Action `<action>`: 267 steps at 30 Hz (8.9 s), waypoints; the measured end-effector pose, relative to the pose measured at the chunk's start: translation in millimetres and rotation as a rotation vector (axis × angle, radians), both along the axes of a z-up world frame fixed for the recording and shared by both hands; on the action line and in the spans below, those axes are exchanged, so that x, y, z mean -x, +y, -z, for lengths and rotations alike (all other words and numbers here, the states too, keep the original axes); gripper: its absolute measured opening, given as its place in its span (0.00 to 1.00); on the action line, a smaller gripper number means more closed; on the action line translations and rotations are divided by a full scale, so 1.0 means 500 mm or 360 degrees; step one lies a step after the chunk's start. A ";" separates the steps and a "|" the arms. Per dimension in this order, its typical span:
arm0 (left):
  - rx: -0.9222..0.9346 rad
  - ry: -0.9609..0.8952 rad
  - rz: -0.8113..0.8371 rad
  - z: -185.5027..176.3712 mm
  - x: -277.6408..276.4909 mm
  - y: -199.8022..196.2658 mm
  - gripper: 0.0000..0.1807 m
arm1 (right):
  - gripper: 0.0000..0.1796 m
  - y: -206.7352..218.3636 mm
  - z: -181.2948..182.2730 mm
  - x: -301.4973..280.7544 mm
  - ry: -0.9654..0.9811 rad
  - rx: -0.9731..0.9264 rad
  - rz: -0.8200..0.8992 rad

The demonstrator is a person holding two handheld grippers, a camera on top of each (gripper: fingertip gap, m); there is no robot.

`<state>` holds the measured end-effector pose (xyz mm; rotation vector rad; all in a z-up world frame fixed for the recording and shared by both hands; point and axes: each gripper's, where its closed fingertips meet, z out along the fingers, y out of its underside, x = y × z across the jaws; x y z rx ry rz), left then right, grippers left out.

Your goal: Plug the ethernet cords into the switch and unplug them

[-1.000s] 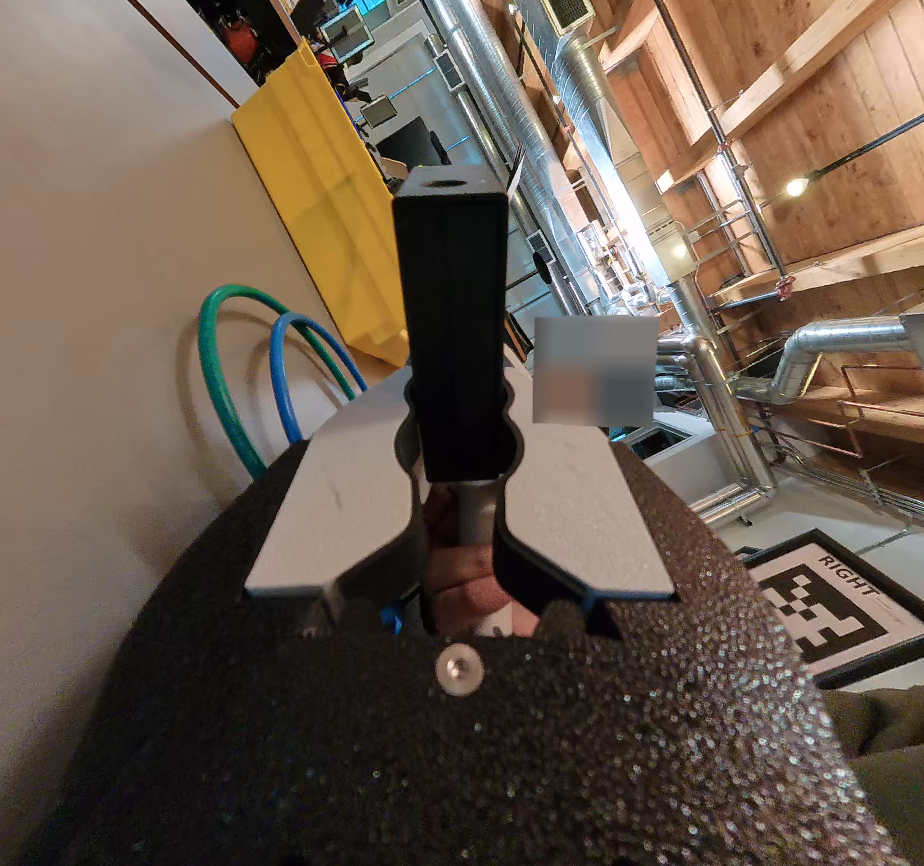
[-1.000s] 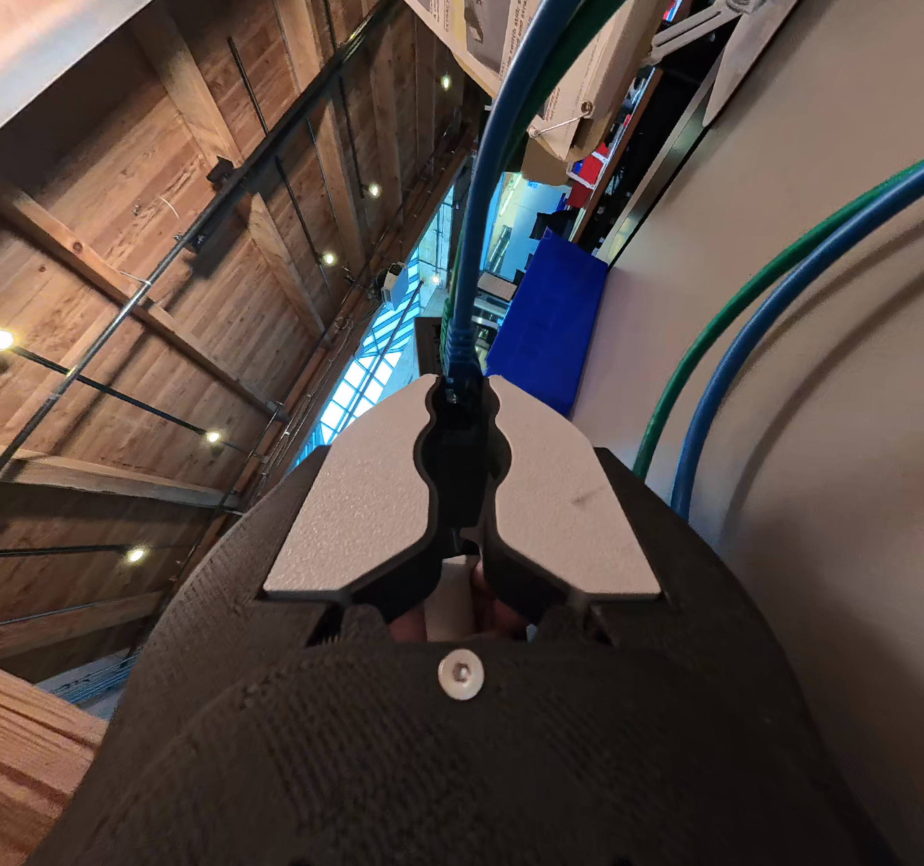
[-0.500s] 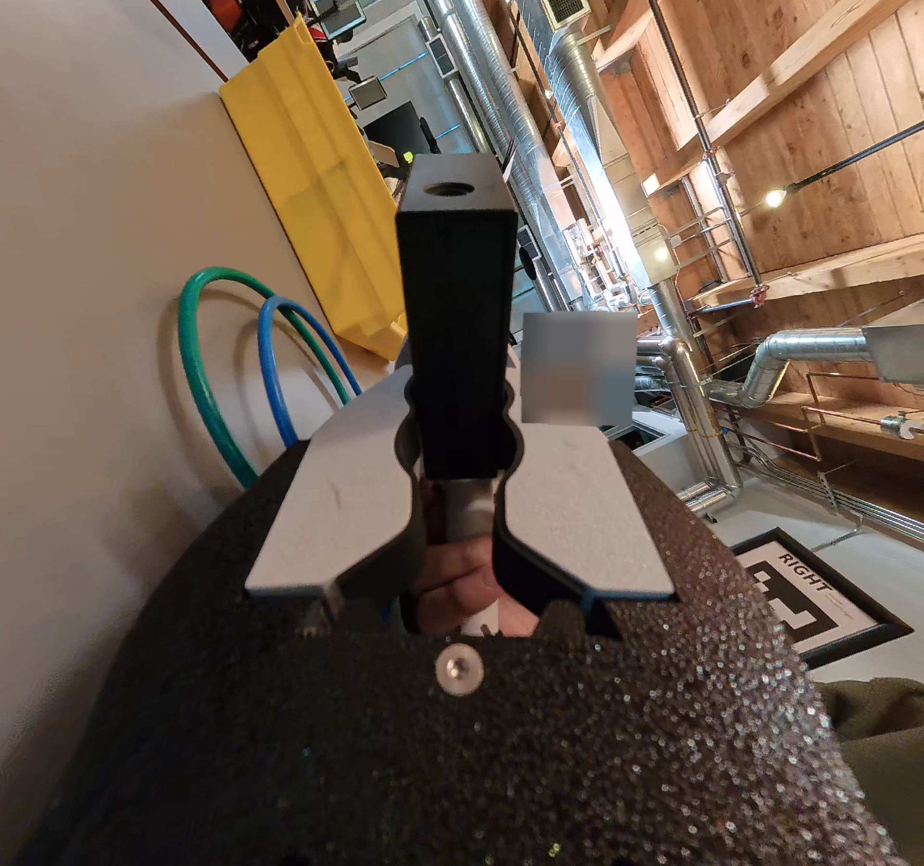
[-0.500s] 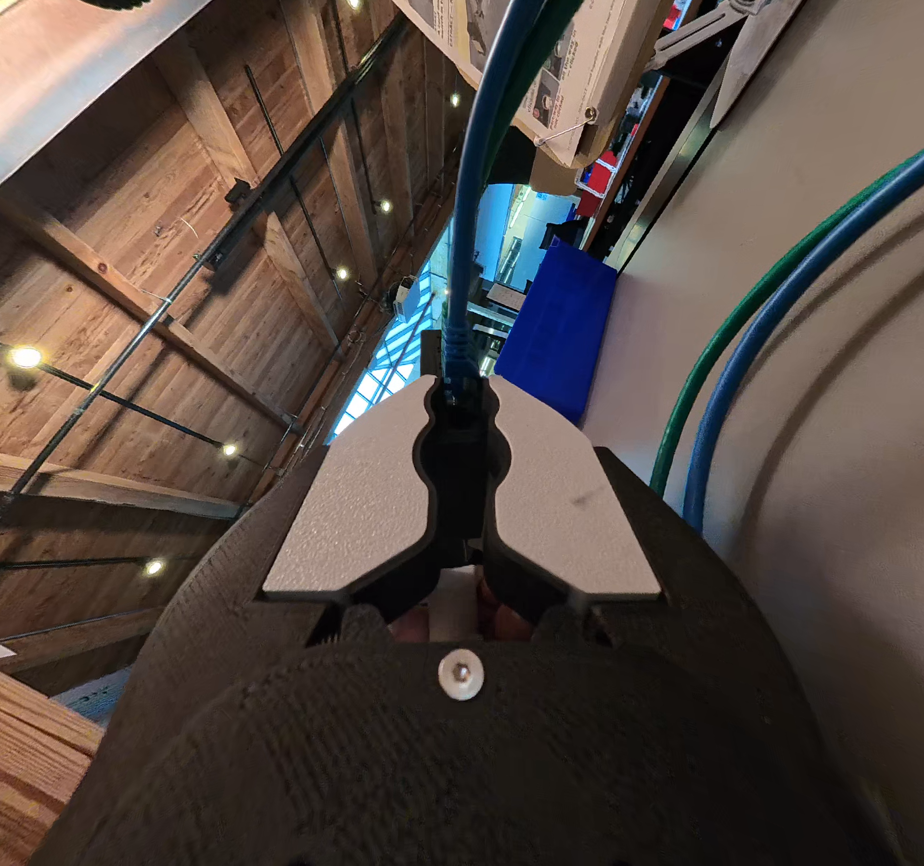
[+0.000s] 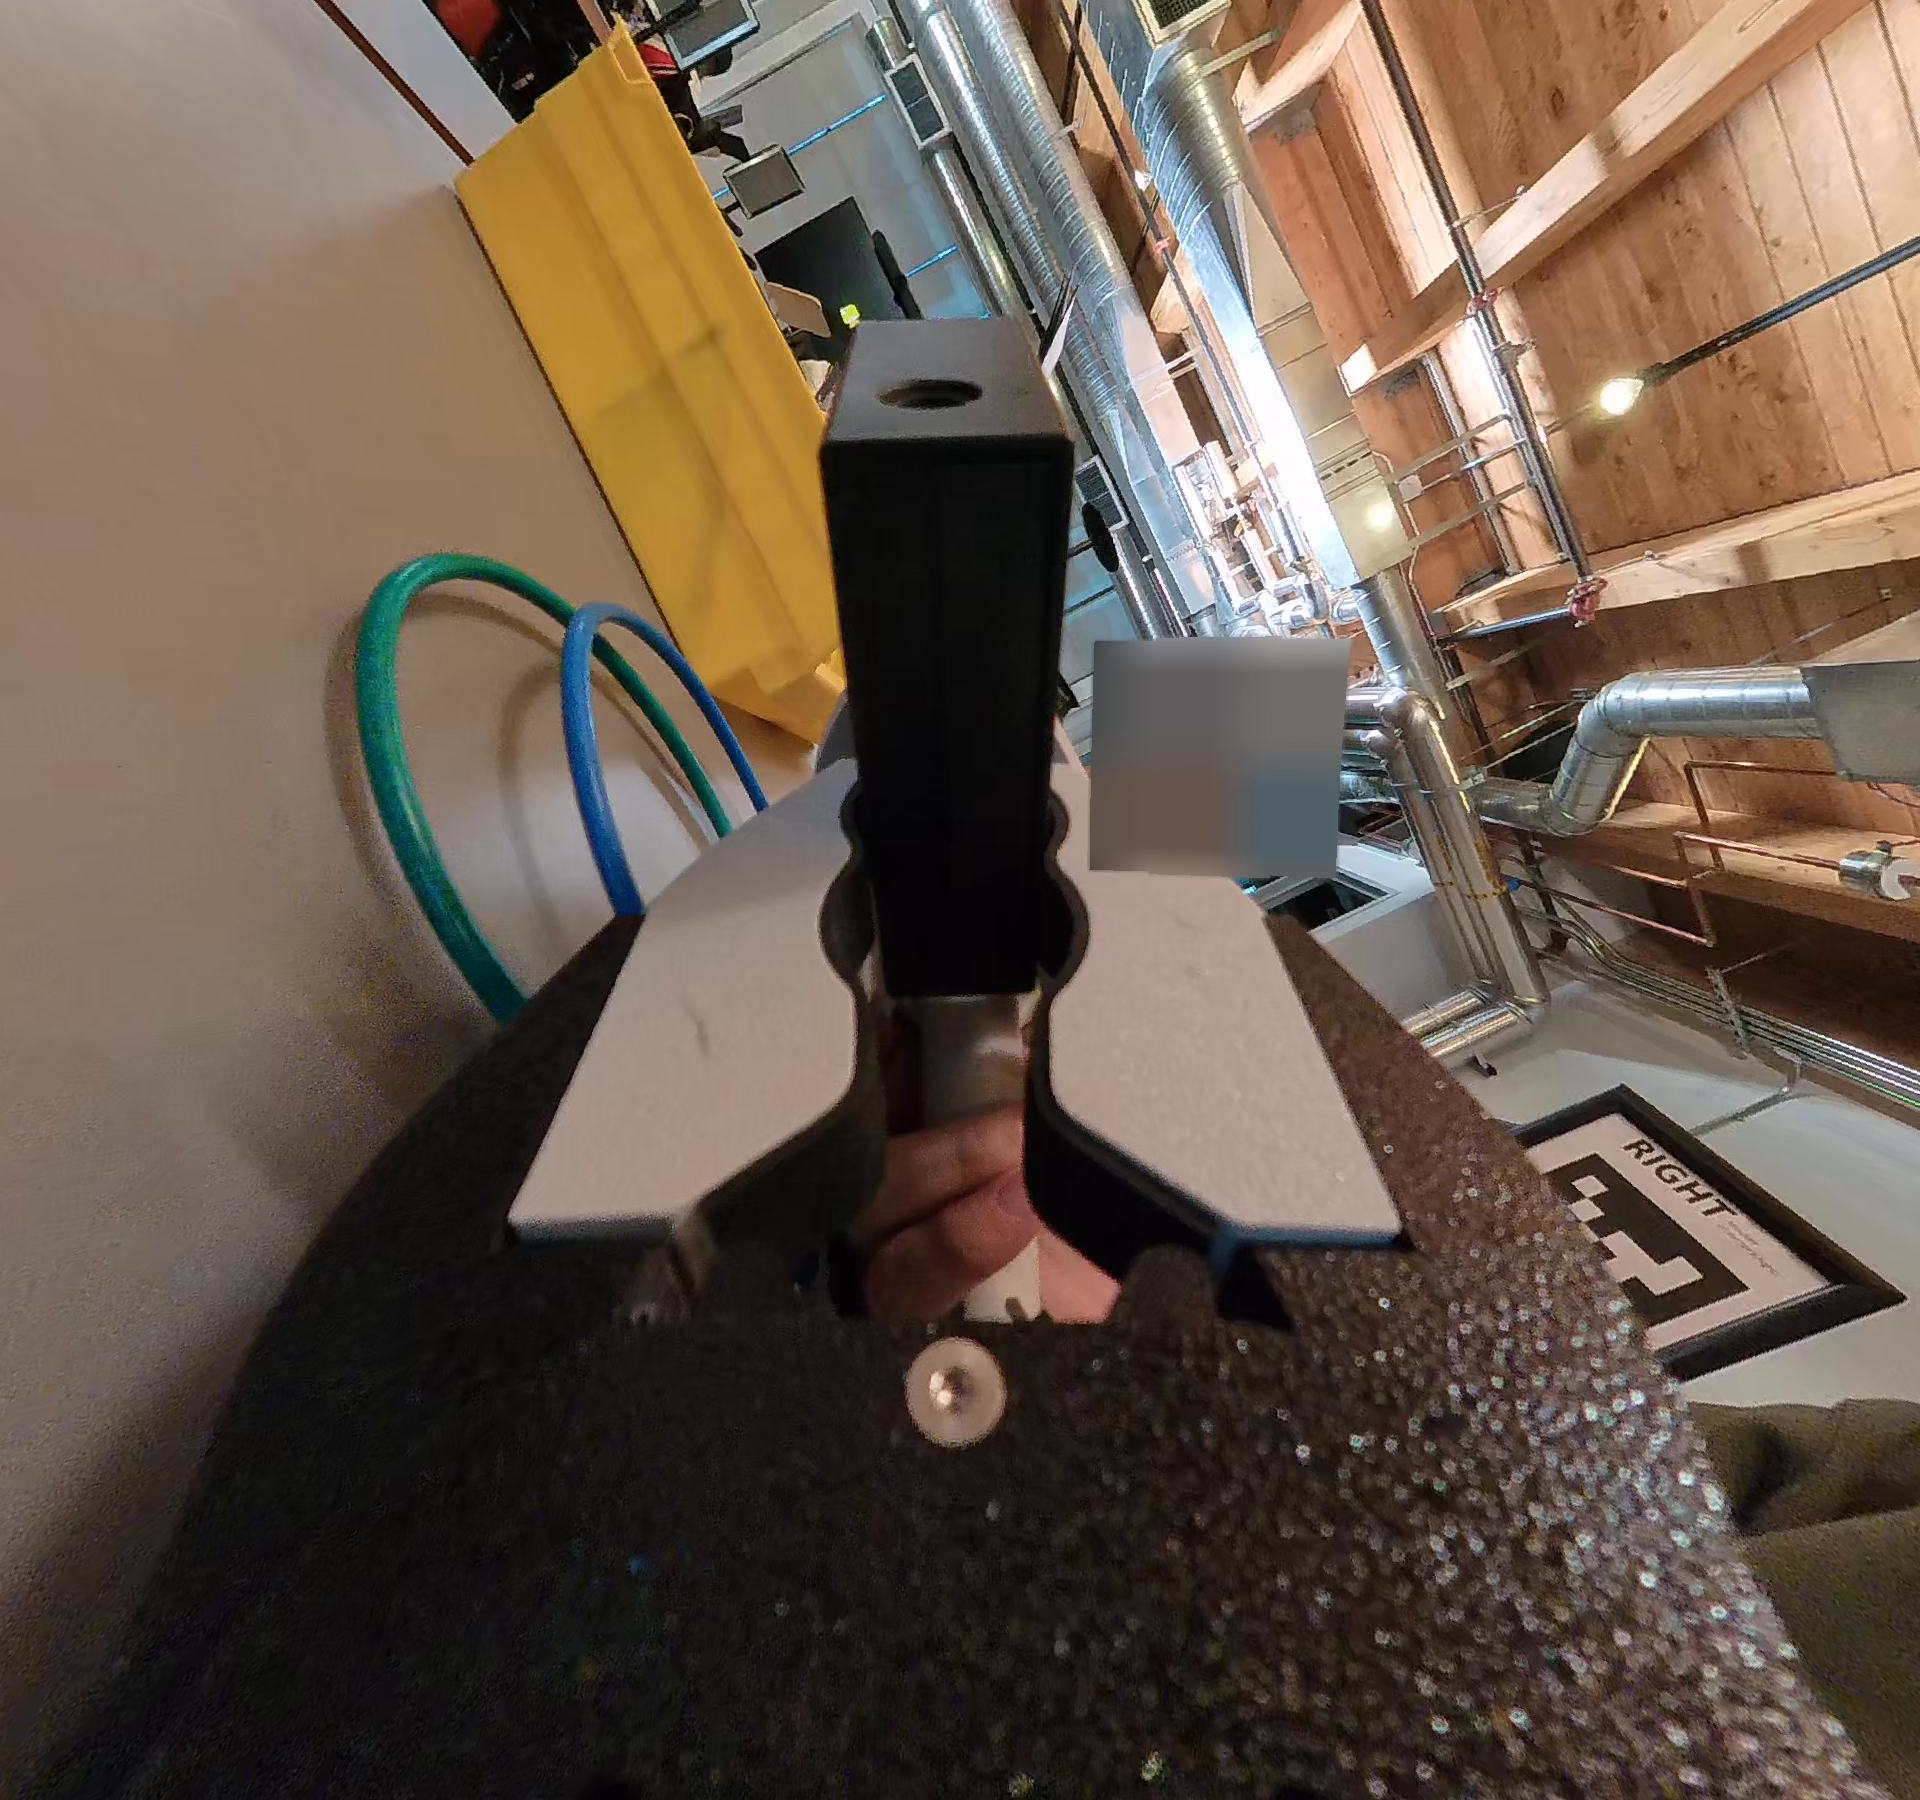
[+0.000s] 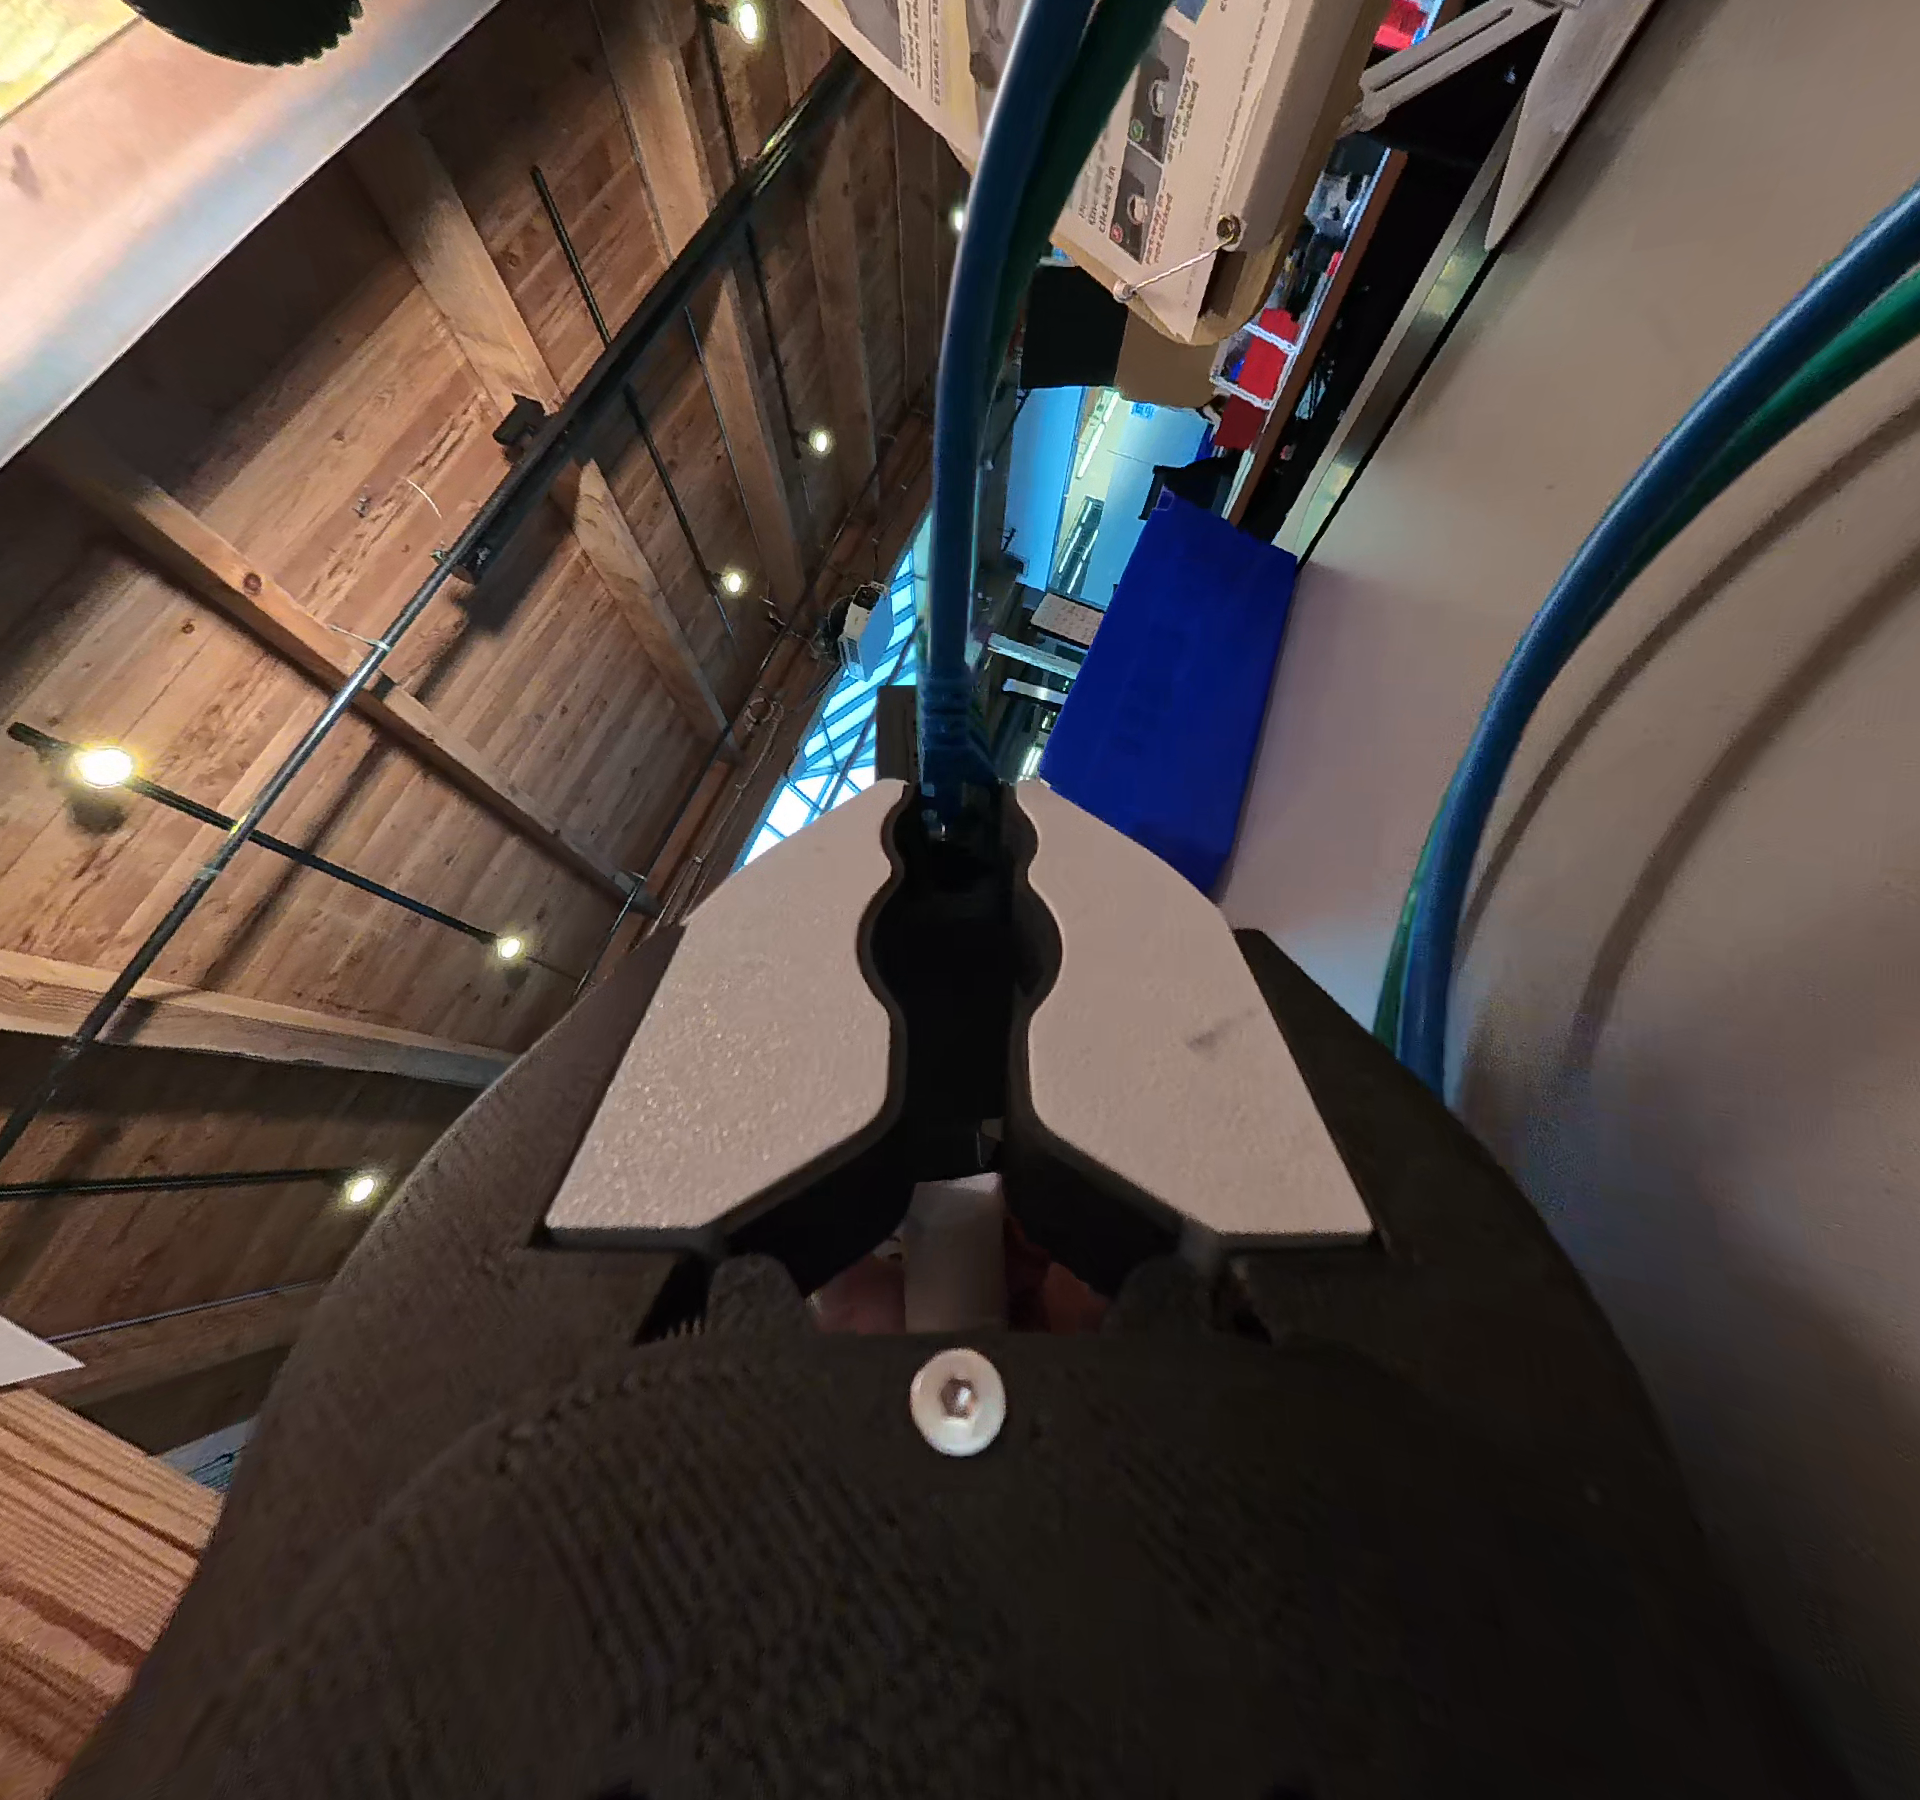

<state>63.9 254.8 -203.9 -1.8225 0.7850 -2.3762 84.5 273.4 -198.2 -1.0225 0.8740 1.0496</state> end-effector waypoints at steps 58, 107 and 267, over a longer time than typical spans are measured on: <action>-0.0232 -0.0147 -0.0546 -0.044 0.049 0.136 0.15 | 0.04 -0.069 -0.085 0.025 -0.1423 0.0334 -0.0273; -0.0184 -0.0191 -0.0523 -0.075 0.083 0.191 0.15 | 0.35 -0.236 0.014 -0.437 -0.1707 0.1828 -0.0783; 0.0327 -0.0017 -0.0514 0.007 0.023 0.117 0.15 | 0.08 0.062 0.022 0.039 -0.0031 0.0213 -0.0074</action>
